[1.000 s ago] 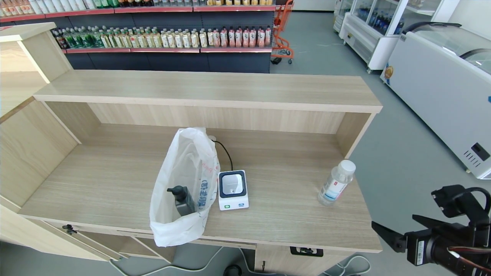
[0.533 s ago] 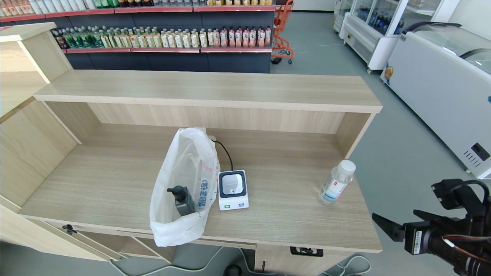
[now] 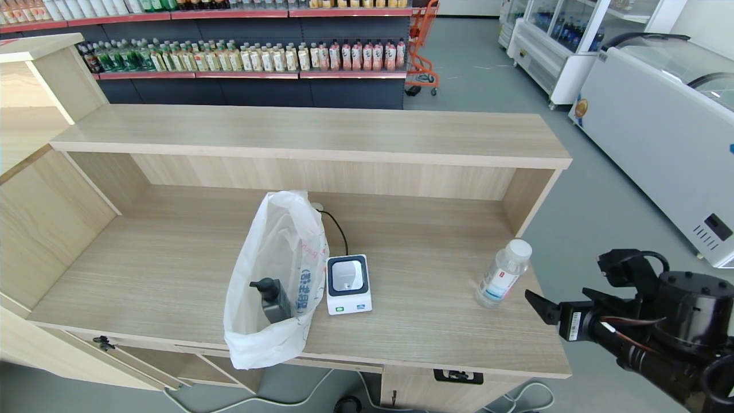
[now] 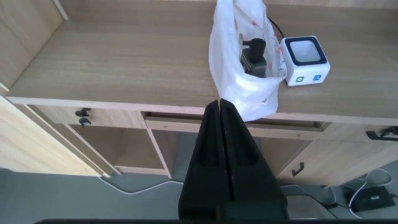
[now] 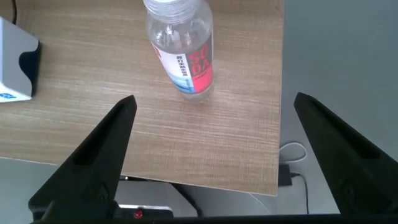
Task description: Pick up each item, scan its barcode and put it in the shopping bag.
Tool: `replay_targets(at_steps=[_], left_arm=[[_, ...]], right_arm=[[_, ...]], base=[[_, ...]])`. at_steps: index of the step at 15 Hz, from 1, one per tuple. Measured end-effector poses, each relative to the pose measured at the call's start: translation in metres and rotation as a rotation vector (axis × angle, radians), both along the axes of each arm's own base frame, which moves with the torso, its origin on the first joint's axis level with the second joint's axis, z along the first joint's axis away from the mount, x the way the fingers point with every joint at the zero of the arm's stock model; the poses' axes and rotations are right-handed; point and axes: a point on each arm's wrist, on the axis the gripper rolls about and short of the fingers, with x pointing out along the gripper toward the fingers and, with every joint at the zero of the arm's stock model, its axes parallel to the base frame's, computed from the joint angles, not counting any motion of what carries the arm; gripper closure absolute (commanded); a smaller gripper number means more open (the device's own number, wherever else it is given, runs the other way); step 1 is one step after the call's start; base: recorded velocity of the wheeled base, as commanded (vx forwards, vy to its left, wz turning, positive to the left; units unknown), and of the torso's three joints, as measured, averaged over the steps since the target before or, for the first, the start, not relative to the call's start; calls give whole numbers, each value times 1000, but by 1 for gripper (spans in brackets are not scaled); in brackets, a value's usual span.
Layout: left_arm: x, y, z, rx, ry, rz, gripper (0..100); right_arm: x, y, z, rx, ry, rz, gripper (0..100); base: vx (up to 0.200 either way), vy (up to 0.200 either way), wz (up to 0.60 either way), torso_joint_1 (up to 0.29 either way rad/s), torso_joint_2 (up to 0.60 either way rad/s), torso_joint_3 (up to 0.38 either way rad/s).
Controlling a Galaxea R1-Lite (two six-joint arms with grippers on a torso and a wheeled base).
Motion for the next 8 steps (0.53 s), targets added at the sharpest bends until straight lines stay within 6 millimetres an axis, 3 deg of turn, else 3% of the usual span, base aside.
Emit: replay_targets(at_steps=[8], left_arm=[[0,0,0,0,0,0,100]], right_arm=[[38,9,-32,-22,-39,12,0]], base=[[0,0,0,0,0,0]])
